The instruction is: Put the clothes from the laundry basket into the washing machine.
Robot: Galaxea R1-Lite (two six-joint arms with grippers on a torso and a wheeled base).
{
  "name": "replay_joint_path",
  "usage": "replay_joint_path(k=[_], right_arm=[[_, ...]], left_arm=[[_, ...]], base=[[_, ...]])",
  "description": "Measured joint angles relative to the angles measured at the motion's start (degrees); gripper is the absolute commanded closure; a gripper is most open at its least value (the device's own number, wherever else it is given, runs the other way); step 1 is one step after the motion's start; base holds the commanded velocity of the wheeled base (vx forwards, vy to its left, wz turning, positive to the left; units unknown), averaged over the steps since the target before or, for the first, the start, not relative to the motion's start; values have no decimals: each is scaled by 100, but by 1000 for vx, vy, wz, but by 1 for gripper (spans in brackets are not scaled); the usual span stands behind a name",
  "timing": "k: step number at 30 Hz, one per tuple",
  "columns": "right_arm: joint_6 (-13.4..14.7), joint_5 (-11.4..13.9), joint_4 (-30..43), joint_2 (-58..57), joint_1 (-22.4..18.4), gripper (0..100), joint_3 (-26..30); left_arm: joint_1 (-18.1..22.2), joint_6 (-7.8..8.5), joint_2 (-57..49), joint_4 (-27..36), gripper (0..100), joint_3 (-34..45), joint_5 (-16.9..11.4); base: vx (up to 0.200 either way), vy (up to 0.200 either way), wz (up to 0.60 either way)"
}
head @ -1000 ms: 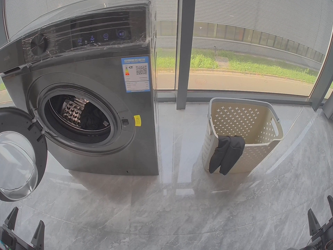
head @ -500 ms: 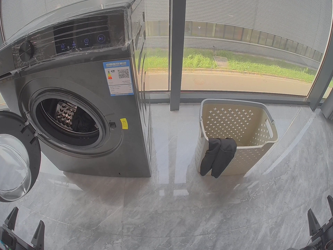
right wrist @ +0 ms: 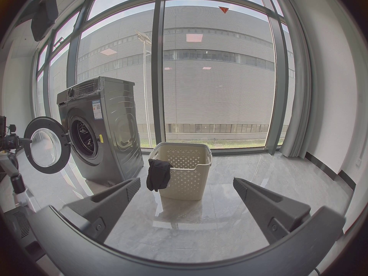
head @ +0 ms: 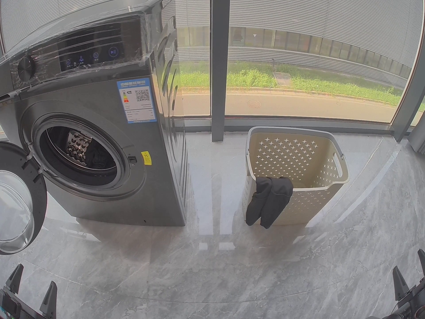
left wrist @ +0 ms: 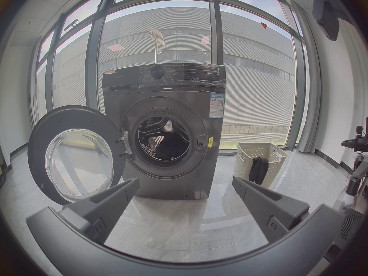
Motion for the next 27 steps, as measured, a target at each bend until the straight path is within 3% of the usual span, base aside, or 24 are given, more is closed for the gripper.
replay_joint_path(k=[11, 20, 27], right_arm=[[-2, 0, 0, 0, -1, 0, 0], [0, 0, -2, 0, 5, 0, 0], [0, 0, -2, 0, -1, 0, 0]], left_arm=[[-5, 0, 2, 0, 0, 0, 0], [0, 6, 2, 2, 0, 0, -4], [-2, -7, 2, 0, 0, 0, -4]], base=[[0, 0, 0], [200, 0, 0], [0, 0, 0]])
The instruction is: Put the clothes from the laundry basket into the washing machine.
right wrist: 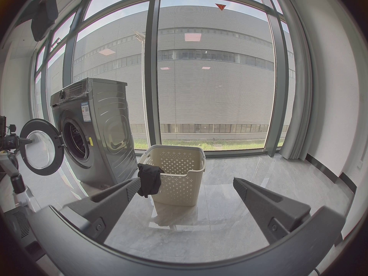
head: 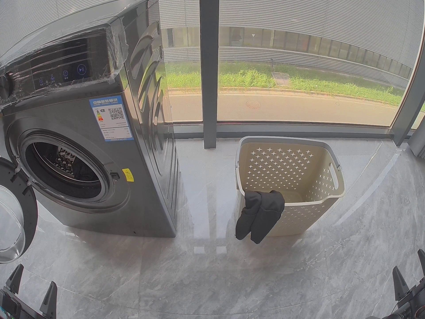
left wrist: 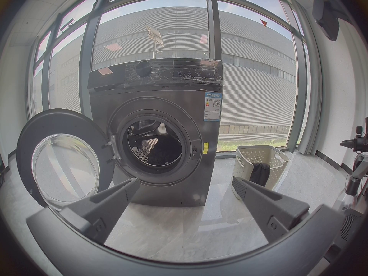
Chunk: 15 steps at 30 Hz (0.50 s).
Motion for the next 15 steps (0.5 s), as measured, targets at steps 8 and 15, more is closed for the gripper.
replay_joint_path(k=[8, 15], right_arm=[[-2, -2, 0, 0, 1, 0, 0], [2, 0, 0, 0, 0, 0, 0]], left_arm=[[2, 11, 0, 0, 0, 0, -2], [-4, 11, 0, 0, 0, 0, -2]], base=[[0, -75, 0], [0, -171, 0]])
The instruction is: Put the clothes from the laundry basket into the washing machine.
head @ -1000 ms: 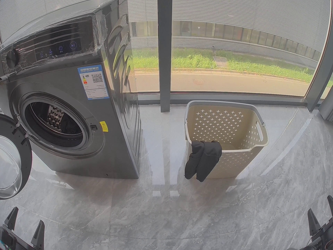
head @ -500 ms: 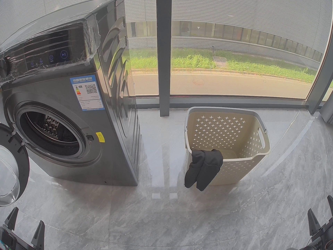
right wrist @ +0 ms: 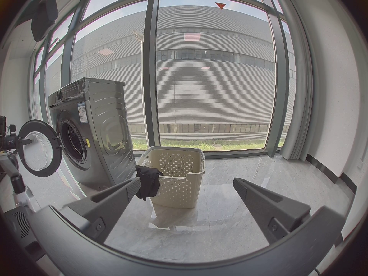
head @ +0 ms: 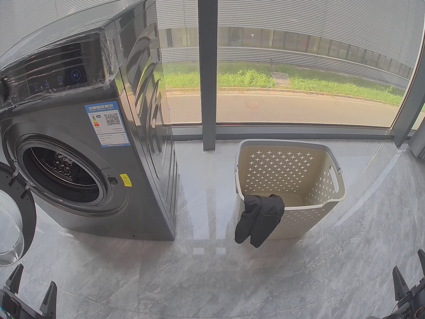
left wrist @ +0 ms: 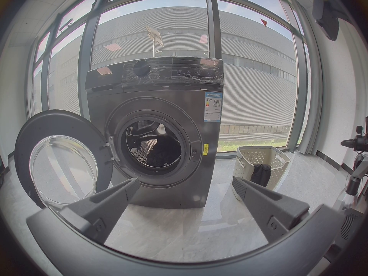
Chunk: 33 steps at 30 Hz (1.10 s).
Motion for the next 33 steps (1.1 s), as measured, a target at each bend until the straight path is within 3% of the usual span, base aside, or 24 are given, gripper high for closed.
replay_joint_path(k=[14, 20, 33], right_arm=[[0, -2, 0, 0, 0, 0, 0], [-5, -2, 0, 0, -2, 0, 0], [22, 7, 5, 0, 1, 0, 0]], left_arm=[[1, 65, 0, 0, 0, 0, -9], [4, 57, 0, 2, 0, 0, -9], [9, 57, 0, -6, 0, 0, -9]], base=[[0, 0, 0], [0, -200, 0], [0, 0, 0]])
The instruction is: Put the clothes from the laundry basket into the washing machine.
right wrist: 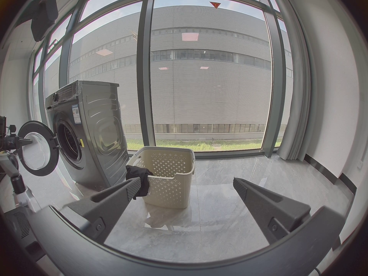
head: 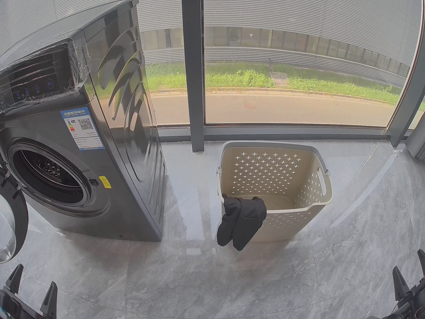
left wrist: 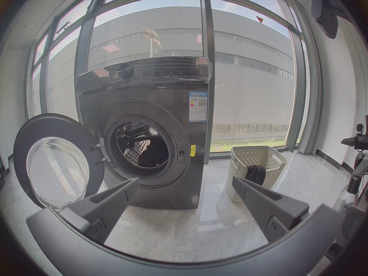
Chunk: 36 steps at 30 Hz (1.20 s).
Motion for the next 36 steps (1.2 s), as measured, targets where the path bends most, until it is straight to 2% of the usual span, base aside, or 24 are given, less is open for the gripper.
replay_joint_path(k=[5, 8, 10, 16, 19, 24, 27, 30, 36], right_arm=[[-9, 44, -156, 0, -6, 0, -4], [-11, 217, -189, 0, -6, 0, -227], [-13, 471, -82, 20, -6, 0, -507], [-16, 1517, 196, 653, 5, 0, -1230], [-20, 1875, 35, 1282, 11, 0, -1326], [-29, 2256, -533, 2528, 82, 0, -1354], [-29, 2406, -1053, 3429, 201, 0, -1351], [-24, 2433, -1445, 4183, 355, 0, -1337], [180, 2166, -2469, 5890, 939, 0, -1326]], left_arm=[[-5, 7, 0, 6, 0, 0, 2], [-5, 10, 0, 6, 0, 0, 0], [-2, 15, 0, 6, 0, 0, 0], [-2, 26, 0, 6, 0, 0, 0], [-7, 26, 0, 6, 0, 0, -2], [-7, 27, 0, 6, 0, 0, -5], [-2, 27, 0, 6, 0, 0, -7], [-2, 27, 0, 6, 0, 0, -9], [-7, 27, 0, 9, 0, 0, -13]], base=[[0, 0, 0], [0, 0, 0], [0, 0, 0], [0, 0, 0], [0, 0, 0], [0, 0, 0], [0, 0, 0], [0, 0, 0], [33, 0, 0]])
